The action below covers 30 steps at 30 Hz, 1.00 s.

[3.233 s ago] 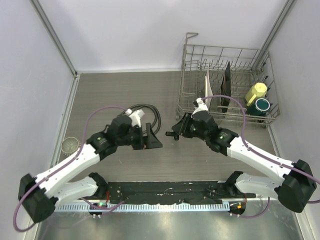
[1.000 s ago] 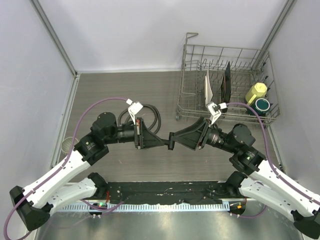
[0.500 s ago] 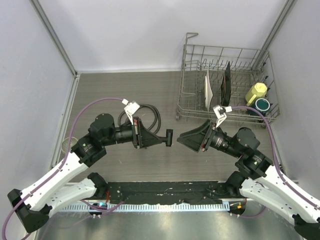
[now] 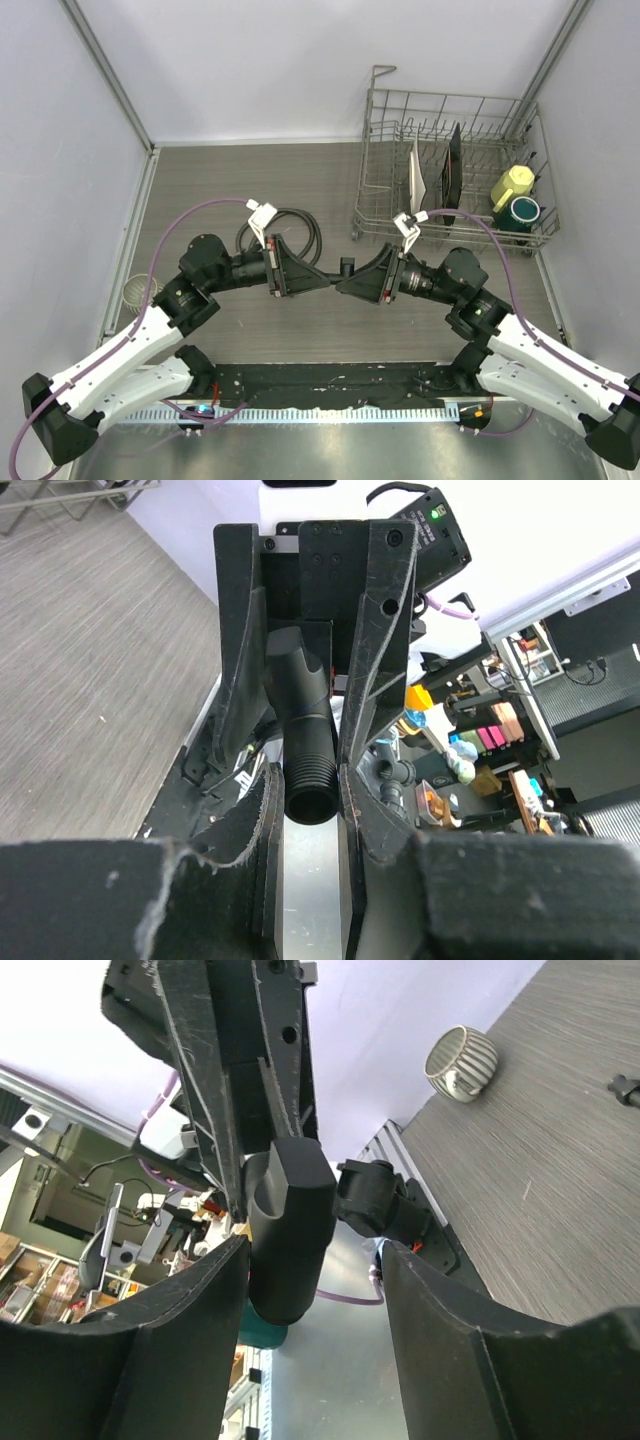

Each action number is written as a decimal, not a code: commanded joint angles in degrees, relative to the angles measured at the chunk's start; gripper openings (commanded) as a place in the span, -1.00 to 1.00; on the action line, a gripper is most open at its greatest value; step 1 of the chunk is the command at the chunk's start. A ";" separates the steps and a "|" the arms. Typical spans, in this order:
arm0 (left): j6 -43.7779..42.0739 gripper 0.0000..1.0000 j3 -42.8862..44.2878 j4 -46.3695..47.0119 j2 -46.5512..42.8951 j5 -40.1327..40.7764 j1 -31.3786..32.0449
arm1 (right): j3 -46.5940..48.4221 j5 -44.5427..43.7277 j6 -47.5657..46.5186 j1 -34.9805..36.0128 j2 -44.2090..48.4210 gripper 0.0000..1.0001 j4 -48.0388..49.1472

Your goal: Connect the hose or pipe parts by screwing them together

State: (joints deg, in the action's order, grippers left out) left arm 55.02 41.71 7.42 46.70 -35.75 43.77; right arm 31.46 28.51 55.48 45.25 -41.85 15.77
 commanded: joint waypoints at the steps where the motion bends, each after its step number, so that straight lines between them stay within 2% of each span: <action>1: 1.75 -1.00 0.21 7.96 -0.38 -3.10 0.00 | 0.97 1.81 0.94 0.18 1.32 0.18 7.08; 16: 2.28 -1.00 -0.58 9.02 -0.03 -3.98 0.09 | 0.79 1.28 3.75 0.18 1.68 -0.04 9.19; 30: 2.10 -1.00 -0.76 8.93 -1.26 -1.61 0.00 | -1.49 3.83 7.44 0.27 0.80 -0.12 13.23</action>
State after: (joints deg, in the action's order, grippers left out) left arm 56.69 40.77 11.81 46.72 -37.98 43.79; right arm 29.91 30.52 61.60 45.25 -40.91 24.91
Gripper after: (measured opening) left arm 0.223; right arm 0.452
